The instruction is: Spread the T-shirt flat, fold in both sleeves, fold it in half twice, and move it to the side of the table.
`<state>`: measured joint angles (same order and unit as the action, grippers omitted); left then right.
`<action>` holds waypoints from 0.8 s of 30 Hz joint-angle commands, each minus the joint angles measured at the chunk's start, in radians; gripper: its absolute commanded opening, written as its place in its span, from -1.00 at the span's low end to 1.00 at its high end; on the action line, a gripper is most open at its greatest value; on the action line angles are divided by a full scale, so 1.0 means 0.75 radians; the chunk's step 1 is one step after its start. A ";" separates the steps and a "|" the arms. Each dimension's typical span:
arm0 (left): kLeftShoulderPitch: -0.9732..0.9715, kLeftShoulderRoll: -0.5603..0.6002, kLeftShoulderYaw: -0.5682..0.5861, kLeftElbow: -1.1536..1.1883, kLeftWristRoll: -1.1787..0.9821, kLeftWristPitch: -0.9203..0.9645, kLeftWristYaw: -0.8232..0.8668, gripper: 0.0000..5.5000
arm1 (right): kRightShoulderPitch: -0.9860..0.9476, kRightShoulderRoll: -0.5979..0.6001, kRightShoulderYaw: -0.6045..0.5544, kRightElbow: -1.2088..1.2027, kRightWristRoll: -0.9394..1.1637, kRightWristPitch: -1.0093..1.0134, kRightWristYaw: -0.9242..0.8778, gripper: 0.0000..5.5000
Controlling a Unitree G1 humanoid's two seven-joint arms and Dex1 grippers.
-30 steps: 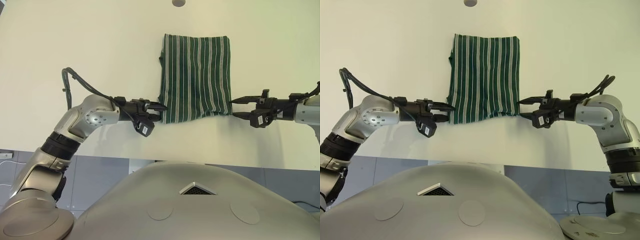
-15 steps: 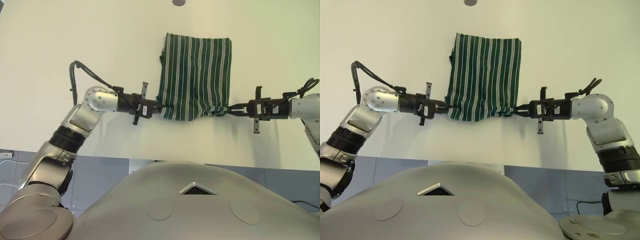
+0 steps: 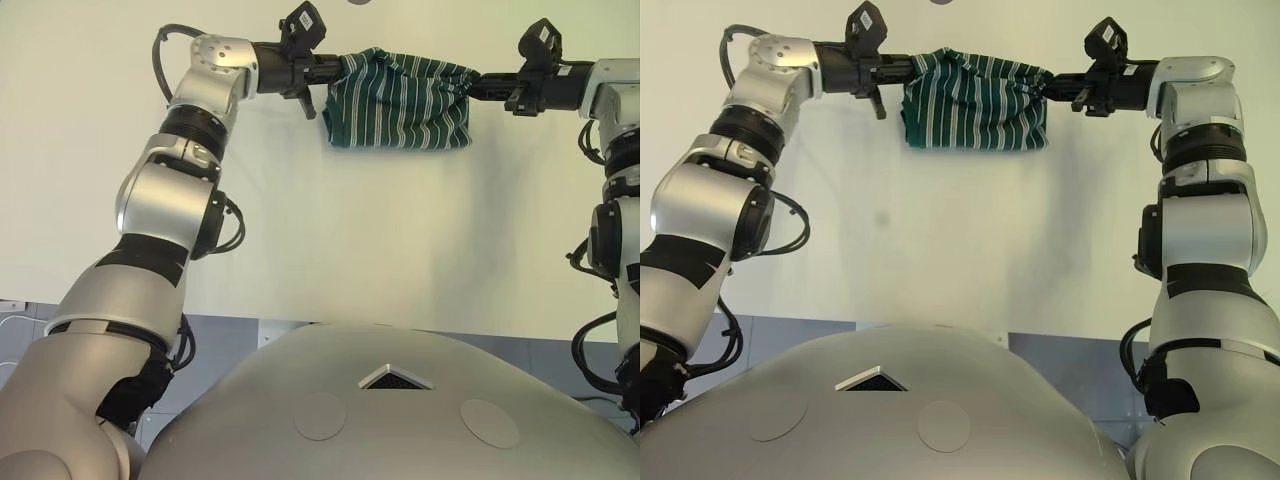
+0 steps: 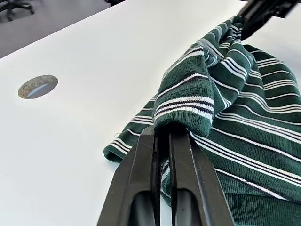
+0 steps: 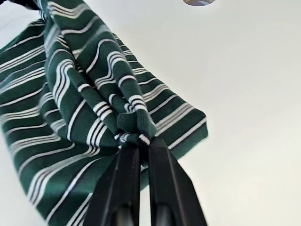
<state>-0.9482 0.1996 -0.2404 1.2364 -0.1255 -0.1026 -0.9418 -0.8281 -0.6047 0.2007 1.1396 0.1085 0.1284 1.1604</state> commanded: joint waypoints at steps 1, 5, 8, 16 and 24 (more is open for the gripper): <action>-0.052 -0.019 0.136 0.088 -0.009 0.057 0.155 -0.72 | -0.035 0.034 -0.046 0.092 -0.073 -0.059 -0.221 -0.85; -0.078 -0.016 0.343 0.116 -0.083 0.125 0.366 -0.42 | -0.047 0.098 -0.159 0.080 -0.067 -0.283 -0.543 -0.51; -0.060 -0.006 0.409 0.069 -0.090 0.085 0.364 -0.22 | -0.036 0.148 -0.209 0.009 -0.039 -0.448 -0.526 -0.29; 0.285 -0.080 0.448 -0.463 -0.153 0.045 0.339 0.27 | 0.079 0.361 -0.124 0.028 -0.051 -0.377 -0.111 -0.26; 0.626 -0.195 0.442 -1.022 -0.220 0.252 0.552 0.79 | 0.315 0.219 -0.518 0.294 0.111 -0.157 -1.017 -0.26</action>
<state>-0.5343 0.0525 0.0993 0.5496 -0.3001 0.0464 -0.5610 -0.7389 -0.3742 -0.0845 1.2843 0.1467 -0.0864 0.6190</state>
